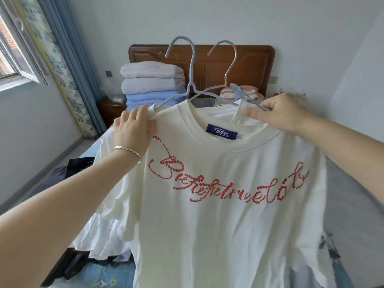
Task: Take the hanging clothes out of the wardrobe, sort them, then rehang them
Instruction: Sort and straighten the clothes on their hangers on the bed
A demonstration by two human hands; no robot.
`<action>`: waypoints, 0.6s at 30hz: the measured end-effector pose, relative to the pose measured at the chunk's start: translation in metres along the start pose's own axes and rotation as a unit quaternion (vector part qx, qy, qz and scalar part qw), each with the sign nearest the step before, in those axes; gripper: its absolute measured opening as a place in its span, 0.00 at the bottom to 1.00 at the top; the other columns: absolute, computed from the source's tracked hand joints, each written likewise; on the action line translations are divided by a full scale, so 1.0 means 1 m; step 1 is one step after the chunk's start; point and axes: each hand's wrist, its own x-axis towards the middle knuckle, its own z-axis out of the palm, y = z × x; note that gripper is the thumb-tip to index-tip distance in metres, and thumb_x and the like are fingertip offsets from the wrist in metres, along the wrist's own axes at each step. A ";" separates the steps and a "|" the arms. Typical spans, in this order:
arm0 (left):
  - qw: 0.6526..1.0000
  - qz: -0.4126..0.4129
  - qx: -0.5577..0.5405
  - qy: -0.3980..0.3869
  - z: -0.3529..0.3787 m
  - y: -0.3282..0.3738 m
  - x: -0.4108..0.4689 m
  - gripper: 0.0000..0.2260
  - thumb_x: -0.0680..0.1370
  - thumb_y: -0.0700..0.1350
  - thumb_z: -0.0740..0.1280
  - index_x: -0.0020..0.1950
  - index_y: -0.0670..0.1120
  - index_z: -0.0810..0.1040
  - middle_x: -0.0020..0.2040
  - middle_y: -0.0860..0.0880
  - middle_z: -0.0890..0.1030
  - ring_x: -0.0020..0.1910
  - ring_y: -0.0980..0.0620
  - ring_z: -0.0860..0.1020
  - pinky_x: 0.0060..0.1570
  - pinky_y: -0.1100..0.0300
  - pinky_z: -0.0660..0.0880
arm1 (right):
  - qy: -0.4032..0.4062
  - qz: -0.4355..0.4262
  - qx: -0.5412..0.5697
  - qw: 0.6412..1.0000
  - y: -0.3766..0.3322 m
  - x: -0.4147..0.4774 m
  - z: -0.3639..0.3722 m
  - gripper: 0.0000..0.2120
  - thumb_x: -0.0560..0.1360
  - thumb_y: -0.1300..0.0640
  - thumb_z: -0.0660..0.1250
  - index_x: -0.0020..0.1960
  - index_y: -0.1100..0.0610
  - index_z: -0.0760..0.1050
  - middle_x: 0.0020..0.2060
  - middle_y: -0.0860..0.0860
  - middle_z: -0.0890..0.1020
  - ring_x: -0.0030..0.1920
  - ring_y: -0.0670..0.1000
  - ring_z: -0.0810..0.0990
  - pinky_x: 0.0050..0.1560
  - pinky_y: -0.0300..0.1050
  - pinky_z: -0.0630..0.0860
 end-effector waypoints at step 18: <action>0.928 -0.084 0.063 -0.358 0.405 0.003 0.038 0.13 0.82 0.49 0.54 0.65 0.52 0.70 0.61 0.50 0.75 0.64 0.47 0.69 0.61 0.52 0.62 | -0.064 0.242 -0.170 0.953 0.338 0.138 0.269 0.16 0.71 0.43 0.70 0.33 0.54 0.74 0.37 0.50 0.68 0.45 0.56 0.74 0.42 0.43 0.67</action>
